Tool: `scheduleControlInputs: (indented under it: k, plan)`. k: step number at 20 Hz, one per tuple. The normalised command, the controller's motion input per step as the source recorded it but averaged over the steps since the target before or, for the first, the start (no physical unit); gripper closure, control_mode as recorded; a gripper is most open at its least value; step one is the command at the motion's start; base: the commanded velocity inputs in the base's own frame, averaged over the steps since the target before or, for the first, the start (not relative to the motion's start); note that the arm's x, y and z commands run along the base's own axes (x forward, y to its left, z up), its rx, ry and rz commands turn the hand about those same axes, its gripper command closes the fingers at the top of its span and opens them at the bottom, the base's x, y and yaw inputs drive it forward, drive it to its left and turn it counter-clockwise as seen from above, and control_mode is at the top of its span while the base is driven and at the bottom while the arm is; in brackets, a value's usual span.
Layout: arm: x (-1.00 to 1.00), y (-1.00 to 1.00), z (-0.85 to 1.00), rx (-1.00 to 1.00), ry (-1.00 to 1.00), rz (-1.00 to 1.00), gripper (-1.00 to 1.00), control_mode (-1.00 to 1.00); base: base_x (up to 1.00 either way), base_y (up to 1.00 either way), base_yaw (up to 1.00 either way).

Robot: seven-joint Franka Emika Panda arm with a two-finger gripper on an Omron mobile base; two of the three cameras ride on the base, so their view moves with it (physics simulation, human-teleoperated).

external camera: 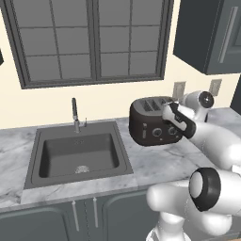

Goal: Start the toaster. Once the lever pops up, take the bread to the plate on the dining counter.

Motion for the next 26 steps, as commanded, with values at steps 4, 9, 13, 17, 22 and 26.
scheduleControlInputs:
  k: [4,9,13,17,22,26]
  plan:
    - [0.26,0.00,0.00,0.00,0.02,-0.07,-1.00,-1.00,0.00,0.00,0.00]
    - [0.27,-0.05,0.00,0.00,0.00,-0.01,-1.00,-1.00,0.00,0.00,0.00]
    - [0.17,0.00,0.00,0.00,0.02,0.00,-1.00,-1.00,0.00,0.00,0.00]
    - [0.17,0.02,0.00,0.01,0.06,0.00,-1.00,-1.00,0.00,0.00,0.00]
    - [0.19,0.13,-0.01,0.00,0.04,0.00,-1.00,-1.00,0.00,0.00,0.00]
    - [0.06,0.09,-0.05,0.00,0.04,0.01,-1.00,-1.00,0.00,0.00,0.00]
